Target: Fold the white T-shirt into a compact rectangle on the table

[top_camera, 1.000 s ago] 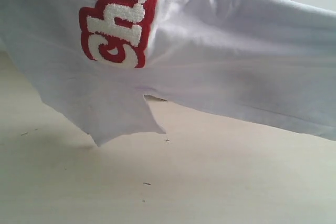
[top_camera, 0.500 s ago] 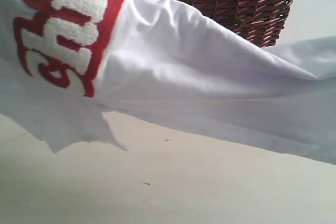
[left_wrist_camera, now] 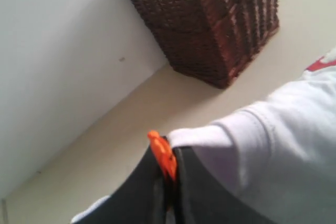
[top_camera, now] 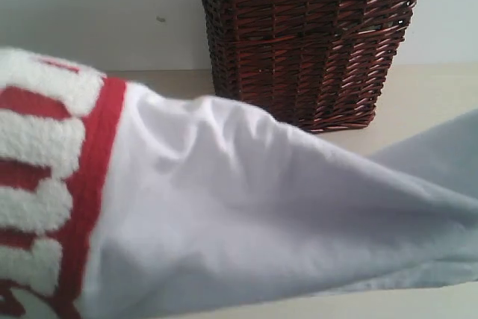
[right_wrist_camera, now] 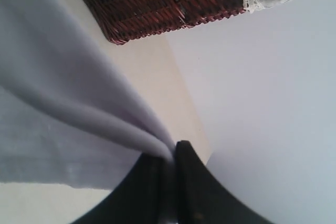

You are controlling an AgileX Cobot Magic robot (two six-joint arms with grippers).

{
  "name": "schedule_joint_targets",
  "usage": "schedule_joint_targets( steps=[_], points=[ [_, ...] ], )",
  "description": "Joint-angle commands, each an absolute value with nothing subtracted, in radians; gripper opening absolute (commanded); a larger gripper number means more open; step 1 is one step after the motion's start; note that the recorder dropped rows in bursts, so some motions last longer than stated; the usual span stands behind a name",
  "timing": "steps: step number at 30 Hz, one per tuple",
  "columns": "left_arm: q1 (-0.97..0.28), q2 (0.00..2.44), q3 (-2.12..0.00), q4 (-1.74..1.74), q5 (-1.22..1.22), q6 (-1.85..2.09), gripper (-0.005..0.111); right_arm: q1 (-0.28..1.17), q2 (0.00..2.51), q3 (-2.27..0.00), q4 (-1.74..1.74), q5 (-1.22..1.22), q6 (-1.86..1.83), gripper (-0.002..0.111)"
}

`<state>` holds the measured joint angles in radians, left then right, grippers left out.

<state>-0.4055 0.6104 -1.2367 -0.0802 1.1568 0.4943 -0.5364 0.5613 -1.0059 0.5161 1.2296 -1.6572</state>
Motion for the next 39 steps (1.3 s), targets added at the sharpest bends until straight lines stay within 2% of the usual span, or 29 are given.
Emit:
schedule_joint_targets(
  steps=[1,10,15,22,30,39],
  points=[
    [-0.404,0.592,-1.119,-0.195,1.198,0.46,0.0,-0.54,0.555,-1.002,0.518,1.221,-1.58,0.0],
    [-0.404,0.592,-0.896,-0.22,1.102,0.462,0.0,-0.54,0.543,-0.926,0.453,1.221,-1.558,0.0],
    [-0.404,0.581,-0.894,-0.22,1.103,0.444,0.0,-0.54,0.519,-0.924,0.332,1.221,-1.558,0.0],
    [-0.404,0.576,-0.905,-0.17,1.019,0.466,0.0,-0.54,0.509,-0.924,0.387,1.221,-1.558,0.0],
    [-0.404,0.472,-1.0,-0.205,1.108,0.465,0.0,-0.54,0.433,-0.924,0.39,1.221,-1.562,0.0],
    [-0.372,0.358,-1.038,-0.473,1.221,0.591,0.0,-0.54,0.397,-0.924,0.394,1.221,-1.566,0.0]
  ],
)
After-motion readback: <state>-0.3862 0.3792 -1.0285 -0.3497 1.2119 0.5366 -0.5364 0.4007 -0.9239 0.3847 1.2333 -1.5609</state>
